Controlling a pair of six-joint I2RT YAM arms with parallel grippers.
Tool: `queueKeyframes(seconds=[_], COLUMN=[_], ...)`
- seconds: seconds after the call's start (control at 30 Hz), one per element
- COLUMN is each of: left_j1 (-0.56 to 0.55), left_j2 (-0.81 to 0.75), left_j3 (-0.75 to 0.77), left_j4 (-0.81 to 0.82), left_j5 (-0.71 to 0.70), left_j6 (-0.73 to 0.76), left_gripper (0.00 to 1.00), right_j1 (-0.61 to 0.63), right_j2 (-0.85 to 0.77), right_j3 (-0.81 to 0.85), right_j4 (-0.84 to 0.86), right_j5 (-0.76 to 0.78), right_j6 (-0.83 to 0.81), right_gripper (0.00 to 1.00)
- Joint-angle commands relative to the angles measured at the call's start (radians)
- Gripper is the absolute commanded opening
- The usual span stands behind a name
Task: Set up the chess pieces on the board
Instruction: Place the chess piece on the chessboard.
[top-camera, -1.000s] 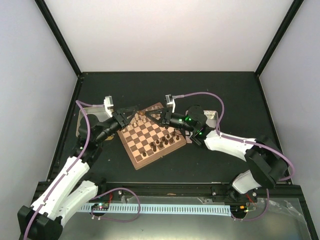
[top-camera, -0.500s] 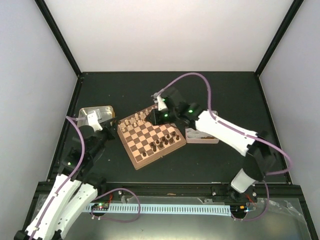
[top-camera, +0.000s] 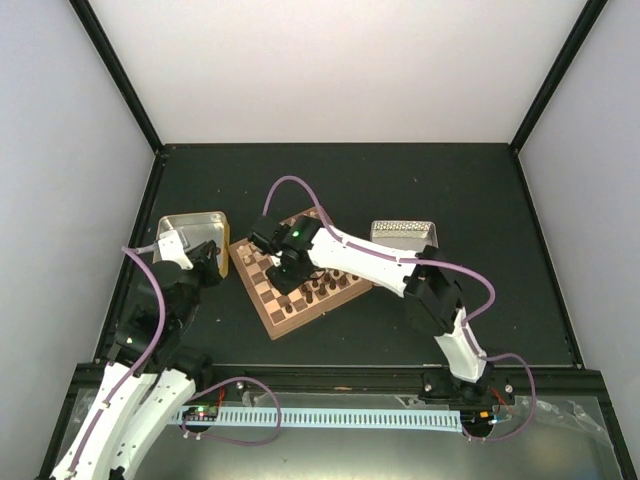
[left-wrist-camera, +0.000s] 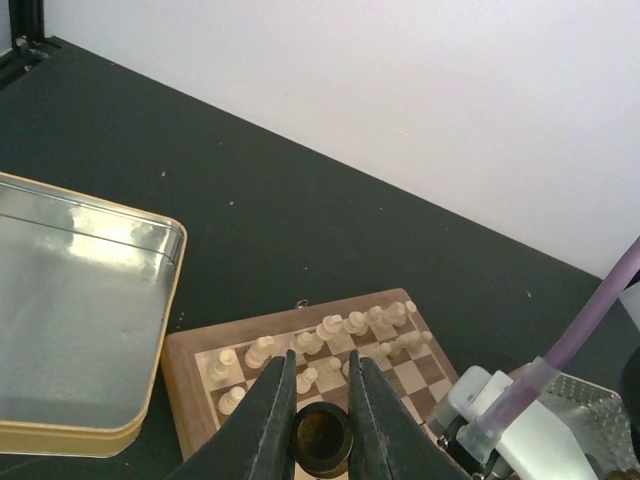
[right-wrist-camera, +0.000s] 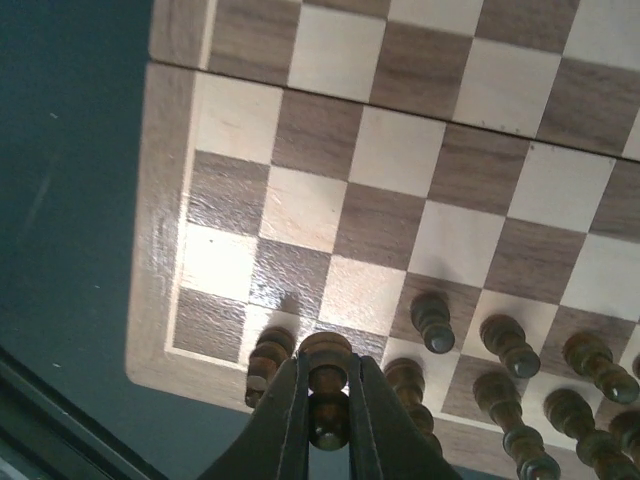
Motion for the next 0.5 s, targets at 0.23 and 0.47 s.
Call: queueKeyframes(seconds=[0.23,0.47], left_j1=[0.006,0.006], left_j2=[-0.017,-0.021], left_j3=[0.047,0.050], left_j4=[-0.032,-0.040], left_j5=[-0.055,-0.050], left_j6=[0.033,0.034], left_gripper=[0.02,0.02], right_j1=[0.014,0.014], right_j2=[0.095,0.145], right_j3=[0.086,0.116], right_j4=[-0.131,-0.126], right_j5=[0.067,0.053], right_j6=[-0.050,-0.066], right_gripper=[0.06,0.06])
